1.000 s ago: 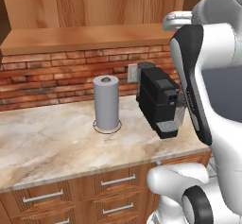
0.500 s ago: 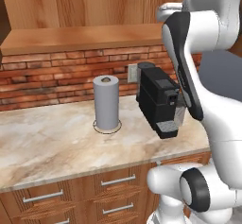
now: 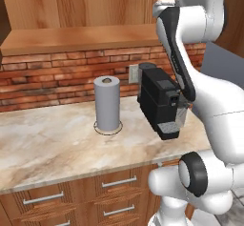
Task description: Sort all alcoholic drinks to one cabinet, and non-alcoholic drinks to the other.
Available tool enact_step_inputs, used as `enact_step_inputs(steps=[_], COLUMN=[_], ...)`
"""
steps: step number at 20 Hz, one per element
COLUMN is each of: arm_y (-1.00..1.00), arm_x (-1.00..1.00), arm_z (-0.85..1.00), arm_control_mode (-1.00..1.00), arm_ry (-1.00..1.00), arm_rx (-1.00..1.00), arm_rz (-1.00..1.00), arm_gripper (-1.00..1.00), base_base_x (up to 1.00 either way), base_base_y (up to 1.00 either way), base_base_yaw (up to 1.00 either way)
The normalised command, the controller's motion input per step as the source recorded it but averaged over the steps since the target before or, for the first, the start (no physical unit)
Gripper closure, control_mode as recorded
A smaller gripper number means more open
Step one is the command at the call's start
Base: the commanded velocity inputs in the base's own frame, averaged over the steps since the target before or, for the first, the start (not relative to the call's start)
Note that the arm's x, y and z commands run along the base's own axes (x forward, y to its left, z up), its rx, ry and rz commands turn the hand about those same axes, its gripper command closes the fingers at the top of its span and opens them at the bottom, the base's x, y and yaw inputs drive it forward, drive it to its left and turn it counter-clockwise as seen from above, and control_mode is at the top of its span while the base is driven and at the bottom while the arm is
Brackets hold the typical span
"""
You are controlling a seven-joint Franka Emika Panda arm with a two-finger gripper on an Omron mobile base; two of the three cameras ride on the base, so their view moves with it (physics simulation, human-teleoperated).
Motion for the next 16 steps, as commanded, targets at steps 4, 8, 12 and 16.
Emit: enact_step_inputs(steps=[4,8,12,16], arm_y=[-0.1,-0.13,-0.05,-0.03], arm_x=[0.56,0.58,0.58,0.54], arm_z=[0.01,0.0,0.0,0.0], arm_control_mode=[-1.0,-1.0,-1.0,-1.0], arm_ry=[0.0,0.0,0.0,0.0], arm_rx=[0.01,0.02,0.0,0.0], arm_rz=[0.0,0.0,0.0,0.0], arm_gripper=[1.0,1.0,1.0,1.0], base_base_x=[0.0,0.0,0.0,0.0], base_base_y=[0.0,0.0,0.0,0.0], base_base_yaw=[0.0,0.0,0.0,0.0])
